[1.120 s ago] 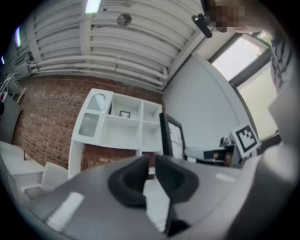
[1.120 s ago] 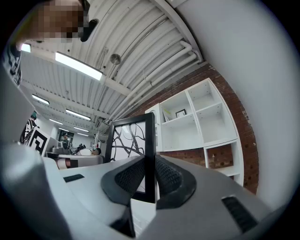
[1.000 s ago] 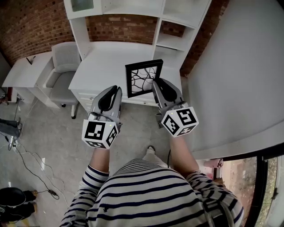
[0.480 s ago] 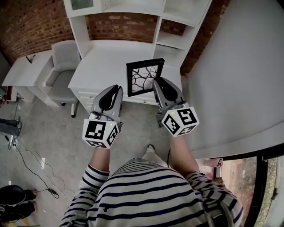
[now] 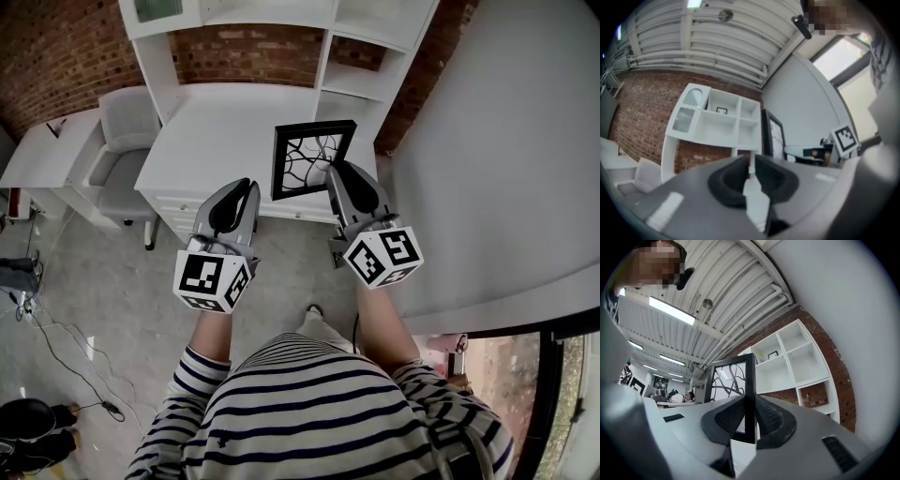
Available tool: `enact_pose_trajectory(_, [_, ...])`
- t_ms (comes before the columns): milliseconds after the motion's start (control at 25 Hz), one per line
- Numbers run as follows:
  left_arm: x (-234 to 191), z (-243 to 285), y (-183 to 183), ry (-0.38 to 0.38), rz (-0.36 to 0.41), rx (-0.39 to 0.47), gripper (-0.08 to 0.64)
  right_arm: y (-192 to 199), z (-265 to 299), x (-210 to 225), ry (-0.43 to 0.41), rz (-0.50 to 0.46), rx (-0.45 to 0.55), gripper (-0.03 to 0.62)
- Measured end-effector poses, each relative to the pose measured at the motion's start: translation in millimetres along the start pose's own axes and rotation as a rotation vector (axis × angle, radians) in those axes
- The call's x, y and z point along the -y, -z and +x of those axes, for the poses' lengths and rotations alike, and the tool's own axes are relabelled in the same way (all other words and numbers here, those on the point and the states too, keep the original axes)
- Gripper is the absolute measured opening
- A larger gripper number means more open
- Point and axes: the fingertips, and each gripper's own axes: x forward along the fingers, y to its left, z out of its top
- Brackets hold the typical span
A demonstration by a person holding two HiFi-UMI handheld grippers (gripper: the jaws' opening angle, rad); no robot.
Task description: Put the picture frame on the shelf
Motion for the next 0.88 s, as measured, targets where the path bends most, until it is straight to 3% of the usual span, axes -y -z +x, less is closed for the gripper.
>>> enact_pose_trajectory(360, [26.3,75.9,18.5,0.094,-0.004,-0.024,0.046,10.0,11.6,79.2,0.056,-0.037,-0.029,0.064])
enact_pose_trajectory(680, [74.5,217.4,59.7,0.145,-0.003,-0.076,0.048,22.3,34.1,221.3,0.065,-0.015,-0.039,0.064])
enact_pose_trajectory(880, [74.0,227.5,67.6,0.191,-0.022,-0.086,0.054,30.2,34.3,230.3,0.095,-0.028,-0.054,0.064])
